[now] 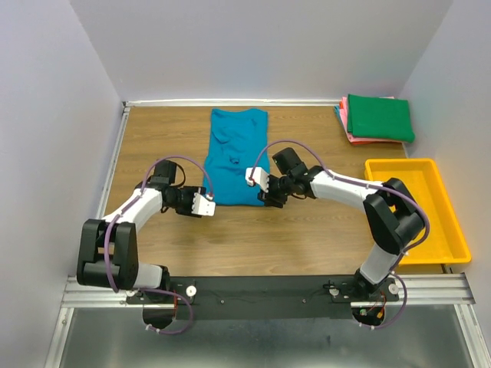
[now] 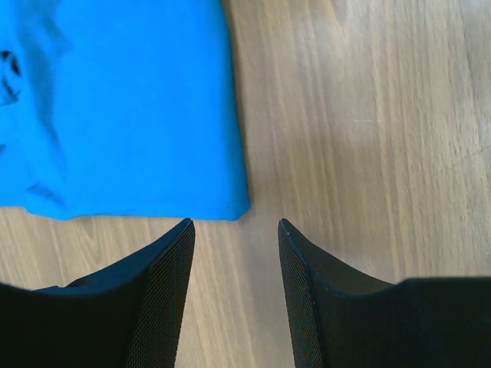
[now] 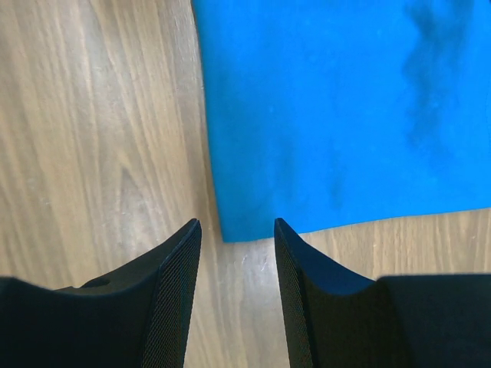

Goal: Fold and stack the t-shirts
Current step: Grab one side of the 2/3 rectangular tshirt with both arms

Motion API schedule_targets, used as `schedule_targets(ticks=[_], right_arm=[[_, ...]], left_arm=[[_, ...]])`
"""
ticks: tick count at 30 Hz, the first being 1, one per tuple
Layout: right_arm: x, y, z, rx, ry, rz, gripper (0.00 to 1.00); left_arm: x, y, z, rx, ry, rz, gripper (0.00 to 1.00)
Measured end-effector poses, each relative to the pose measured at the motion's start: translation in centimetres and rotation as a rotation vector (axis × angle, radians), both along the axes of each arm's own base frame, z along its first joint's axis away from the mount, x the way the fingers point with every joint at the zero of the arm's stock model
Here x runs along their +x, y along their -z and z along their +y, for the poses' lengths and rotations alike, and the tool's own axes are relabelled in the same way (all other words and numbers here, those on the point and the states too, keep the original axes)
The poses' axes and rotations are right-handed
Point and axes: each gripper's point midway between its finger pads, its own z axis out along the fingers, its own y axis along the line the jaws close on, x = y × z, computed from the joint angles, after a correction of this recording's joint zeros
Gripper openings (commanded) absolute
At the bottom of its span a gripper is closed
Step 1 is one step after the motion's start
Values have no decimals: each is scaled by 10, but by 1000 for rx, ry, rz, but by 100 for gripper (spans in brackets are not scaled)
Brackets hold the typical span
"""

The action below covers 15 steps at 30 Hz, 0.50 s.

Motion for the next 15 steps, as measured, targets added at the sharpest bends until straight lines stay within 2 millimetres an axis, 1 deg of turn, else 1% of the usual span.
schedule_targets(ticks=[2, 5, 9, 14, 15], right_arm=[[2, 3, 1, -4, -13, -25, 50], [0, 13, 2, -20, -37, -35, 50], [-5, 28, 6, -39, -73, -39, 49], [-1, 28, 11, -28, -95, -80, 38], [0, 29, 11, -26, -96, -85, 31]], left_arm=[[-2, 6, 0, 22, 13, -8, 56], [-4, 13, -2, 45, 30, -16, 56], [0, 19, -3, 71, 36, -25, 56], [8, 24, -5, 90, 32, -35, 52], [11, 24, -6, 90, 29, -37, 52]])
